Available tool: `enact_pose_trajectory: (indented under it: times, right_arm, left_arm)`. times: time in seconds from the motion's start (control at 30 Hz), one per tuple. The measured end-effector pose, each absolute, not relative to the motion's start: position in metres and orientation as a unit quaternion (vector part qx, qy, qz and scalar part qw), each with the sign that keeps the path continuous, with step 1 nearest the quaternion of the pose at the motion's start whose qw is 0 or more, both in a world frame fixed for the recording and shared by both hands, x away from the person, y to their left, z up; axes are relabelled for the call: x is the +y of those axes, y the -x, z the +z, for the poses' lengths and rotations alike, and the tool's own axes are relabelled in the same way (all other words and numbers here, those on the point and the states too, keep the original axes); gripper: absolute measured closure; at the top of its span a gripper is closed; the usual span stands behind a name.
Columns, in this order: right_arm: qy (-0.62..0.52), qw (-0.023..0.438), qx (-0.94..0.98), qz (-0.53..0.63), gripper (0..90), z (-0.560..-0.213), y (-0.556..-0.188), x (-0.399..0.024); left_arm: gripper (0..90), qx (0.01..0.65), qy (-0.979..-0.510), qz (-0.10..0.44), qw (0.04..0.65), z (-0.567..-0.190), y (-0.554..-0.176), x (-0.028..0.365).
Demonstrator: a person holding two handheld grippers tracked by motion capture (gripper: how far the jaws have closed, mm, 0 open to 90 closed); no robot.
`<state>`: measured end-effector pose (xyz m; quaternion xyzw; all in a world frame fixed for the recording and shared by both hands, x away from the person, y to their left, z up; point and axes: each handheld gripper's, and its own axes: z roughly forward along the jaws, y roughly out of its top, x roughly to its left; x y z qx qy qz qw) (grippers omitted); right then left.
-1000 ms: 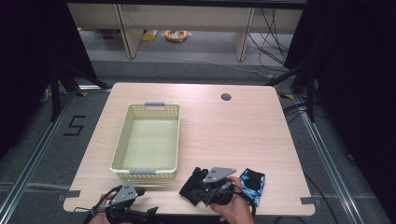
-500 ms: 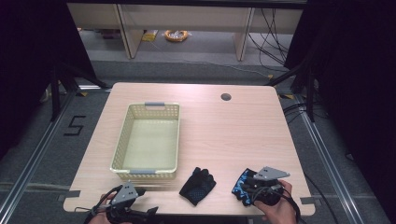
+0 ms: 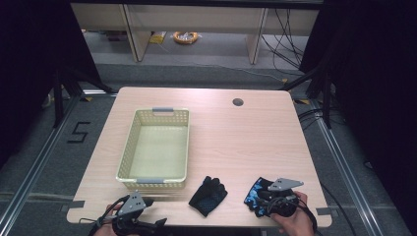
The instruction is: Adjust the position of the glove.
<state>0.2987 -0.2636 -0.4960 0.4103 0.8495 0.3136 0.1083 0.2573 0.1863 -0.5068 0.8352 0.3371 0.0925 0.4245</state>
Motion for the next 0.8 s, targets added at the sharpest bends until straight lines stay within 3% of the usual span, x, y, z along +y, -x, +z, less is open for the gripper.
enact_pose_trajectory:
  times: [0.23,0.43,0.47,0.57,0.8]
  right_arm:
    - [-0.396,0.118,0.854,0.316,65.2,-0.4979,-0.3008,-0.2655]
    - [-0.402,0.130,0.852,0.308,77.1,-0.4983,-0.2990,-0.2645]
    - [-0.392,0.135,0.856,0.308,82.2,-0.4985,-0.3001,-0.2641]
    - [-0.404,0.119,0.854,0.306,88.1,-0.4972,-0.2979,-0.2631]
    - [-0.388,0.133,0.856,0.315,88.6,-0.4958,-0.2981,-0.2634]
  left_arm:
    - [21.5,0.336,-0.837,0.095,0.422,-0.5069,-0.2579,0.1866]
    - [21.6,0.338,-0.835,0.093,0.424,-0.5072,-0.2575,0.1862]
    - [21.6,0.344,-0.835,0.090,0.421,-0.5073,-0.2568,0.1858]
    - [21.6,0.345,-0.833,0.089,0.423,-0.5080,-0.2567,0.1853]
    - [21.7,0.336,-0.837,0.094,0.423,-0.5071,-0.2578,0.1863]
